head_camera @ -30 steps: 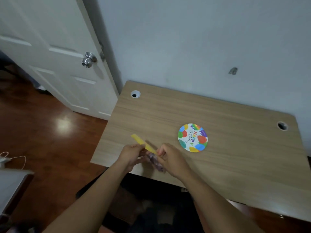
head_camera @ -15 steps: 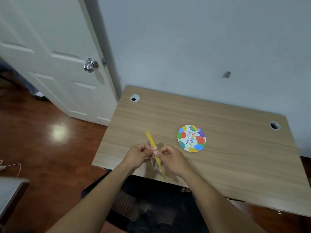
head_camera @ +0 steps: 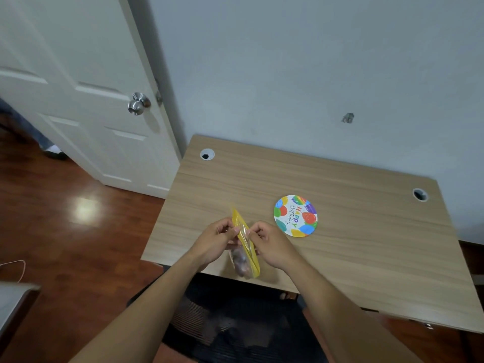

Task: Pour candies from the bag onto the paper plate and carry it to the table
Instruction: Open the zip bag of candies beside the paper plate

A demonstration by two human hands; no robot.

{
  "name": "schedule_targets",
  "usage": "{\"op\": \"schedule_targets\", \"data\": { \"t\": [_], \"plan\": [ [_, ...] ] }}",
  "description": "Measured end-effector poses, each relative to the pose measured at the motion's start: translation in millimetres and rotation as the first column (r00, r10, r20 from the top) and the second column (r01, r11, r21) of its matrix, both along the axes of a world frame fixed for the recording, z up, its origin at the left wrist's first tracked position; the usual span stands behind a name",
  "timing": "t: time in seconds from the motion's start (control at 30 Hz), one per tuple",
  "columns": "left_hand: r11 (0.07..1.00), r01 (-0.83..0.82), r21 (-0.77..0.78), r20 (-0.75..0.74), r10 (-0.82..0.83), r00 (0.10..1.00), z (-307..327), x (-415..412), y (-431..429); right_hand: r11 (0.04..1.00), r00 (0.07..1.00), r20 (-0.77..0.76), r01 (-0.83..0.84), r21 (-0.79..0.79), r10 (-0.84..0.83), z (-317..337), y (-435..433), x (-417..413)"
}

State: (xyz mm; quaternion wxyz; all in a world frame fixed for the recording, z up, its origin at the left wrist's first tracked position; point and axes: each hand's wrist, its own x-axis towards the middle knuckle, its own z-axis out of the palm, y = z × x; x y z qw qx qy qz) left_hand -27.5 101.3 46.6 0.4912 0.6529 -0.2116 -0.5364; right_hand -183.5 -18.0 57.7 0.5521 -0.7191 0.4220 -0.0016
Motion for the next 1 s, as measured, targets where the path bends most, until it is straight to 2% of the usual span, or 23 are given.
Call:
{"op": "schedule_targets", "data": {
  "t": [0.17,0.33,0.43,0.5,0.6,0.7,0.8,0.9,1.0],
  "plan": [
    [0.999,-0.026,0.025,-0.036,0.027,0.999,2,-2,-5,0.998,0.999,-0.034,-0.007,-0.061,0.005,1,-5,5],
    [0.998,-0.034,0.058,-0.116,0.041,0.992,-2,-1,-5,0.99,0.99,-0.028,0.134,-0.051,-0.136,-8,-19,0],
    [0.996,-0.041,0.084,-0.115,0.051,0.992,6,2,-8,0.994,0.997,-0.043,0.059,-0.091,-0.064,-1,-20,1],
    [0.993,-0.053,0.104,-0.04,0.058,0.998,11,4,-10,0.99,0.998,-0.06,0.006,-0.142,-0.014,3,-20,2],
    [0.99,-0.058,0.13,0.17,0.035,0.985,10,7,-11,0.98,0.994,-0.107,-0.037,-0.194,0.017,4,-24,1],
    [0.983,-0.07,0.168,0.396,-0.002,0.918,10,16,-7,0.974,0.974,-0.209,-0.13,-0.186,0.09,2,-34,-3],
    [0.972,-0.061,0.225,0.548,-0.075,0.833,14,34,-1,0.963,0.943,-0.307,-0.195,-0.186,0.131,3,-46,-12],
    [0.939,-0.008,0.345,0.614,-0.219,0.758,21,46,0,0.965,0.938,-0.328,-0.179,-0.194,0.109,8,-56,-14],
    [0.885,0.081,0.459,0.582,-0.368,0.725,23,49,-2,0.946,0.936,-0.325,-0.221,-0.236,0.138,12,-59,-7]
  ]
}}
